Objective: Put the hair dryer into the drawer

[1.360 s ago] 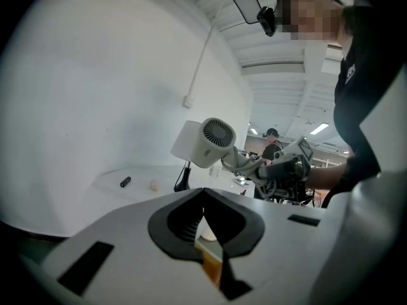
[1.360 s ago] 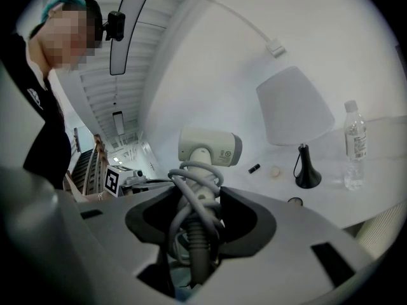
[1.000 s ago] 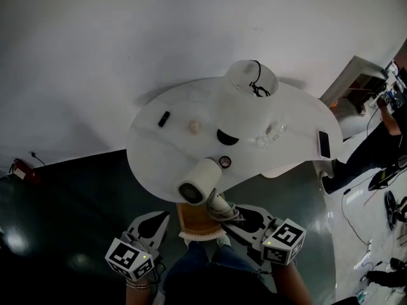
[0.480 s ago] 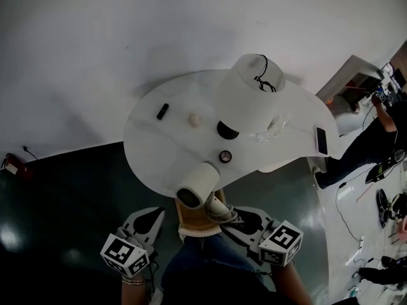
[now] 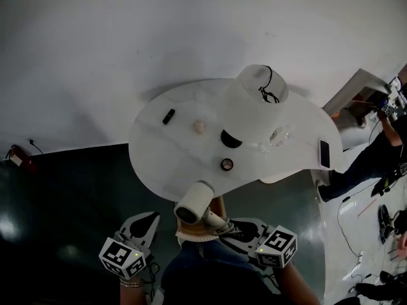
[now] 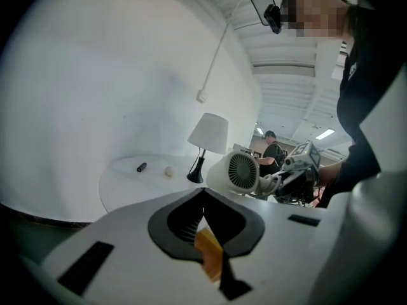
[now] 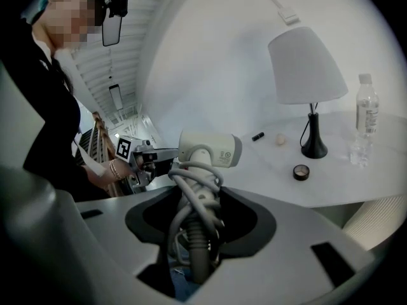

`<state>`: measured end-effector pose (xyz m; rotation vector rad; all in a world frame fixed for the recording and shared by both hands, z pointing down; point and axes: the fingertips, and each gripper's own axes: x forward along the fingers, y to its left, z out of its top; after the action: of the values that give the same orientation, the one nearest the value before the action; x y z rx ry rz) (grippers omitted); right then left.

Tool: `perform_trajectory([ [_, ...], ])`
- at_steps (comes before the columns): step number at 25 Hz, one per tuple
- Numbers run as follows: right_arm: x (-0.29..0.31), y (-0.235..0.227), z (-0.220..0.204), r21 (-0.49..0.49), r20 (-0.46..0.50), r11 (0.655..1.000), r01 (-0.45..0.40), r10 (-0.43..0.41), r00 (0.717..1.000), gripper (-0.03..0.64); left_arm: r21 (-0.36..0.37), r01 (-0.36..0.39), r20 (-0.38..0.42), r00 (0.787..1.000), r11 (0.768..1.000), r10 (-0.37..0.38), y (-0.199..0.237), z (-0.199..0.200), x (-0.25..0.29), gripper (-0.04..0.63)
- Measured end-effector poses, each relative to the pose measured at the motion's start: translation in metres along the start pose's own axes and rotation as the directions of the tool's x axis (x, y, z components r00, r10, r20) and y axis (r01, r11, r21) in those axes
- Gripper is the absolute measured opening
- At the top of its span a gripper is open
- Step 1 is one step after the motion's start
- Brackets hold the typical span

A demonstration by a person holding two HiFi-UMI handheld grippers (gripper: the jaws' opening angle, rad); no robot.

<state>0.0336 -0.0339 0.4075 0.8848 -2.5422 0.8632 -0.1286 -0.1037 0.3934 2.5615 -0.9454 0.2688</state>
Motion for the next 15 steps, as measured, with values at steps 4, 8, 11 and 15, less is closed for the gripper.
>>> perform_trajectory([
  [4,-0.005,-0.003,-0.012,-0.011,-0.057,0.999,-0.042,0.041,0.998,0.202,-0.005,-0.03,-0.006,1.0,1.0,0.03,-0.006,-0.005,0.003,0.015],
  [8,-0.007,-0.005,-0.02,-0.027,-0.107,0.996,-0.09,0.086,0.99,0.202,-0.018,-0.043,-0.01,0.999,0.999,0.043,-0.012,-0.012,0.008,0.015],
  [11,-0.005,-0.006,-0.029,-0.008,-0.155,0.993,-0.116,0.113,0.981,0.202,-0.034,-0.053,-0.031,0.998,0.998,0.052,-0.013,-0.023,0.011,0.015],
  [15,-0.002,-0.013,-0.043,-0.029,-0.227,0.99,-0.141,0.131,0.965,0.202,-0.039,-0.062,-0.078,0.995,0.997,0.059,-0.012,-0.045,0.021,0.015],
])
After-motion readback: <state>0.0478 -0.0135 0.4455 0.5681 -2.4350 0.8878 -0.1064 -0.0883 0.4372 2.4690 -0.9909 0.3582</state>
